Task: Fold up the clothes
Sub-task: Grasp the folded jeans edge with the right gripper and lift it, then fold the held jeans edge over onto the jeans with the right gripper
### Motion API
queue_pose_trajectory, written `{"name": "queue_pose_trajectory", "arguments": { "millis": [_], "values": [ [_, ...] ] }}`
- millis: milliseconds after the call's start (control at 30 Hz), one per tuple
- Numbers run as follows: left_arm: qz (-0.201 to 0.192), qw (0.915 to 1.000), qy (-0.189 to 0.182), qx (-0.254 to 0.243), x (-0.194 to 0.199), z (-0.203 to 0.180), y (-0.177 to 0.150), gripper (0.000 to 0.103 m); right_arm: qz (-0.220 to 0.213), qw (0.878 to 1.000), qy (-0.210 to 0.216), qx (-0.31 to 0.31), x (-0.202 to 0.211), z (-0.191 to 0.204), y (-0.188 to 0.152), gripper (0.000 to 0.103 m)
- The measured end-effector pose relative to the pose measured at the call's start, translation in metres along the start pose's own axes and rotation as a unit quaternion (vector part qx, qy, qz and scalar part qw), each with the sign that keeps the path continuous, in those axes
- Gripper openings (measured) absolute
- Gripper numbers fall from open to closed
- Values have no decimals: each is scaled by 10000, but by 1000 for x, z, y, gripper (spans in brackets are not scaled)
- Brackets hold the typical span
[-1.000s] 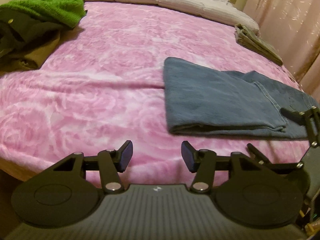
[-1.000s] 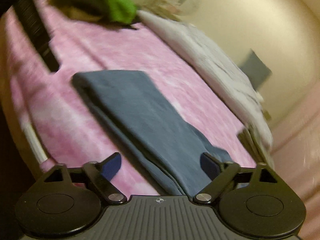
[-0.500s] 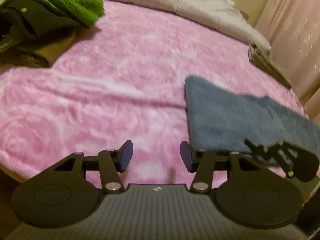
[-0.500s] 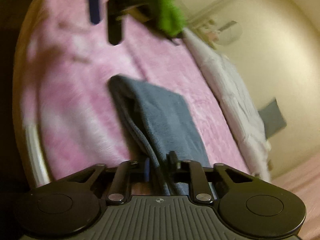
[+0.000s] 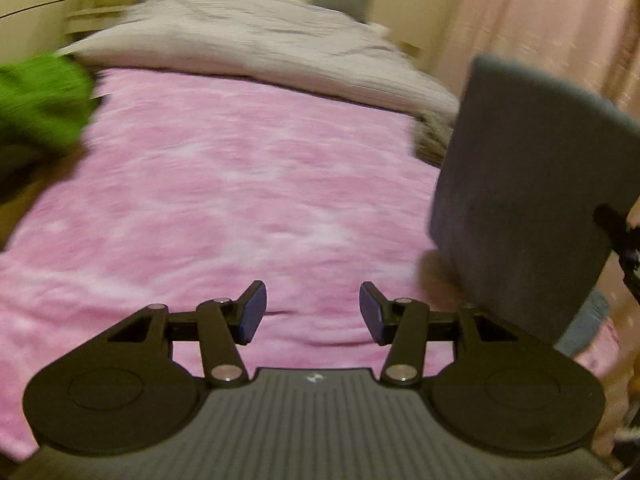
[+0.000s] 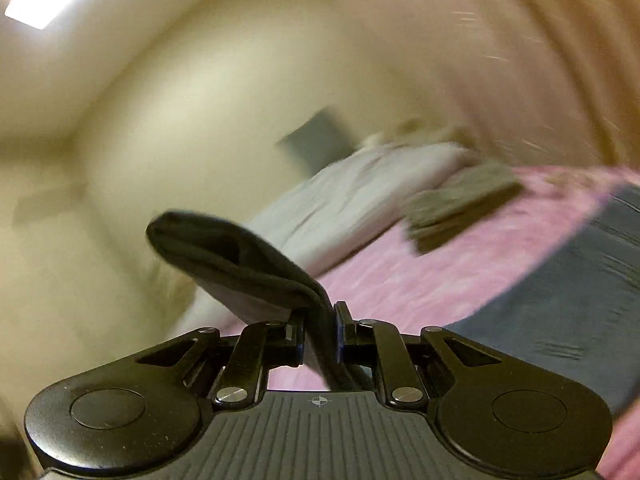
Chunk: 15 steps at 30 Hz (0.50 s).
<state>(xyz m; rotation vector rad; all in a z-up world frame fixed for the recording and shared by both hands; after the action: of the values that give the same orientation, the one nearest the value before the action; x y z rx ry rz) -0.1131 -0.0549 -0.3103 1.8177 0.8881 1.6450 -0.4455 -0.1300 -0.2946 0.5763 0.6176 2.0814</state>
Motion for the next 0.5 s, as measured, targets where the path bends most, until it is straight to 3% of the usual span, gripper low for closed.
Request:
{"name": "queue_pose_trajectory", "arguments": {
  "millis": [167,200,233,267,300,400,500],
  "values": [
    [233,9965,-681,-426,-39,-67,9,47,-765,9869,-992,-1016,41,-93,66,13],
    [280,9950,-817,-511,-47,-80,11,47,-712,9814,-1250,-1275,44,-120,72,16],
    [327,9938,-916,-545,-55,-89,13,47,-658,9744,-1506,-1532,46,-146,78,25],
    [376,9933,-964,-511,-61,-94,13,48,-603,9662,-1760,-1787,49,-173,83,41],
    [425,9928,-1013,-478,-68,-99,14,48,-548,9567,-1999,-2041,52,-199,89,45],
    [570,9909,-1158,-376,-88,-113,16,47,-696,9501,-1337,-2732,67,-234,101,45],
    [716,9885,-1303,-275,-108,-127,18,48,-953,9582,-1239,-2394,72,-235,125,45]
  ]
}}
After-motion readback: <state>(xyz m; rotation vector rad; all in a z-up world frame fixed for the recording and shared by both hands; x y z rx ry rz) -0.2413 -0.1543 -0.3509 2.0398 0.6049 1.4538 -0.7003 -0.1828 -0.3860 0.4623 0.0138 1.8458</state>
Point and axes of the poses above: each gripper's, at about its wrist camera, not at the fingertips, and x roughly against the way its jaws point, z to its left, y to its top, the point moved 1 cm from there along -x, roughly the way its jaws point, and after that the axes turned 10 degrees about -x, right-handed, at the moved point
